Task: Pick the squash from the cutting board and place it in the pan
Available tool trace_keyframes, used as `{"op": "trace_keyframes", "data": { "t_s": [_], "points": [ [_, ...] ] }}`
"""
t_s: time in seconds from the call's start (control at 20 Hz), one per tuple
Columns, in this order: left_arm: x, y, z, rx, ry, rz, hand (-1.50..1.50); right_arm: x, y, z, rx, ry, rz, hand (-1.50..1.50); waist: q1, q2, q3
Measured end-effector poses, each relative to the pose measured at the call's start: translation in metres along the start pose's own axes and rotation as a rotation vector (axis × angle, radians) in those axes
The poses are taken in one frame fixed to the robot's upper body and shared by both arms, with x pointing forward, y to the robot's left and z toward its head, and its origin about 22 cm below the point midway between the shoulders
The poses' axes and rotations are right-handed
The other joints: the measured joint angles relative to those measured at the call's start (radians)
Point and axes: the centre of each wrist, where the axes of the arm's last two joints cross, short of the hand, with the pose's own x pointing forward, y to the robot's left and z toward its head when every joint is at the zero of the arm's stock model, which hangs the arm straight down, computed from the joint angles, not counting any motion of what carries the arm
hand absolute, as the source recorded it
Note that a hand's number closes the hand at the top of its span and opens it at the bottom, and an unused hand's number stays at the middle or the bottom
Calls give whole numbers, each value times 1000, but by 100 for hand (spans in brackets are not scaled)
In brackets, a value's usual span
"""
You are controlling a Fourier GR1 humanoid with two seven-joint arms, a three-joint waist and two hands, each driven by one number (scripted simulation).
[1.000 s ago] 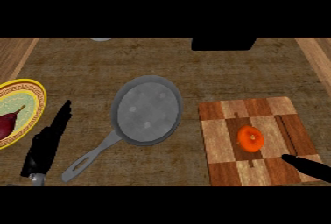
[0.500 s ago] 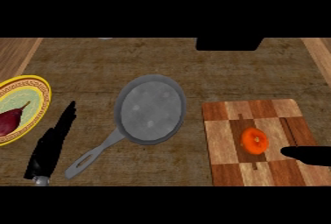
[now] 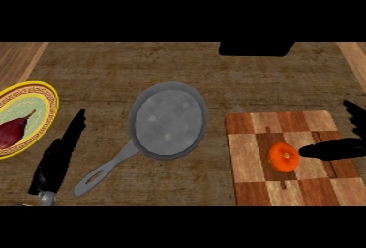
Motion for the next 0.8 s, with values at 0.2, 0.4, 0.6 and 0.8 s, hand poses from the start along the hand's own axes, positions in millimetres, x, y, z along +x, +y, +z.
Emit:
{"op": "trace_keyframes", "data": {
  "t_s": [0.2,0.4,0.6,0.8],
  "points": [
    [2,-6,-1,1,0,-4,0,11,7,-6,63,42,74,-150,5,1,0],
    [2,-2,-1,-8,2,-4,0,17,19,-13,130,80,127,-150,6,0,0],
    [1,-3,0,-3,0,-3,0,23,27,-22,172,111,165,-150,3,0,0],
    [-2,1,2,-3,0,-5,0,29,41,-27,212,115,185,-150,-2,-2,0]
  ]
}}
